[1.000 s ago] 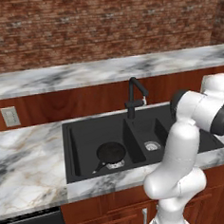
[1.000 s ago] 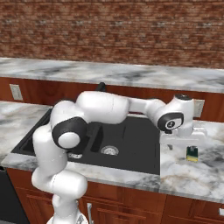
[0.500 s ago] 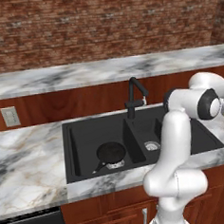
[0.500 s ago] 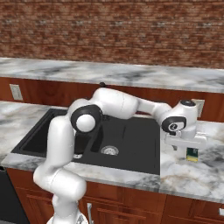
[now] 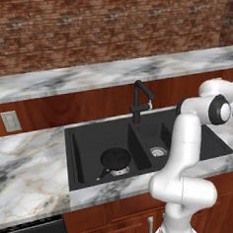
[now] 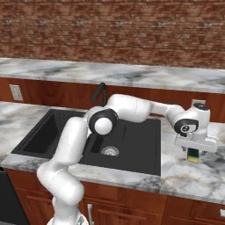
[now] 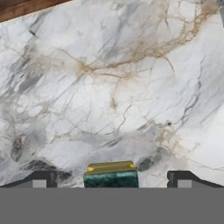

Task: Pick the pan and sponge and place them into the sink. Then turn on the water.

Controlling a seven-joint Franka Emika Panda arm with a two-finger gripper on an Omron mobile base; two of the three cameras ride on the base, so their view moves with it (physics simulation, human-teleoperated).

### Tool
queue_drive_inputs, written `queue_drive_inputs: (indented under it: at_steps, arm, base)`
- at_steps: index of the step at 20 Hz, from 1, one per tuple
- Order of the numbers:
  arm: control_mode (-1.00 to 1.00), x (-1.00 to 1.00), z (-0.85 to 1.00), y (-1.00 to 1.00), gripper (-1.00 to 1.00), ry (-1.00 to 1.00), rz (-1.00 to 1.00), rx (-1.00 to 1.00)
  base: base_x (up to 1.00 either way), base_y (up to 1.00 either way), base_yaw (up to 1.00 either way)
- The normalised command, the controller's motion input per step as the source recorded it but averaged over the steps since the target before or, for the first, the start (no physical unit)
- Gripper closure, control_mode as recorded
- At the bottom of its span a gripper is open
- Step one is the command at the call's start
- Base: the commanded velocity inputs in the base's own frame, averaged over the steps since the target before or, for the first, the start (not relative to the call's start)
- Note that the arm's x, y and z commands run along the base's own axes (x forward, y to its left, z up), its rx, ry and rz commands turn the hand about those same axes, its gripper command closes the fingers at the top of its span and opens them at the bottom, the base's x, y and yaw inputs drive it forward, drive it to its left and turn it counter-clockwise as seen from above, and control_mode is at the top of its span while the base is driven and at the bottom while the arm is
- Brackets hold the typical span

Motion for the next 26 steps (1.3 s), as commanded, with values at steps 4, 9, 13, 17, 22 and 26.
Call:
queue_drive_inputs:
  at_steps: [4, 9, 13, 17, 22, 26]
  arm:
    - [-1.0, 0.28, -0.35, -0.21, -1.0, 0.0, 0.0, 0.04]
    - [-1.0, 0.2, -0.37, -0.03, -1.0, 0.0, 0.0, 0.01]
    - [-1.0, 0.21, -0.28, 0.0, -1.0, 0.0, 0.0, 0.0]
    - [-1.0, 0.16, -0.16, 0.09, -1.0, 0.0, 0.0, 0.0]
    - [-1.0, 0.02, -0.1, 0.01, -1.0, 0.0, 0.0, 0.0]
    - [-1.0, 0.0, -0.07, 0.02, -1.0, 0.0, 0.0, 0.0]
  base:
    - [0.0, 0.0, 0.0]
    - [0.0, 0.0, 0.0]
    - [0.0, 0.0, 0.0]
    - [0.0, 0.0, 0.0]
    - [0.0, 0.0, 0.0]
    - [0.0, 0.0, 0.0]
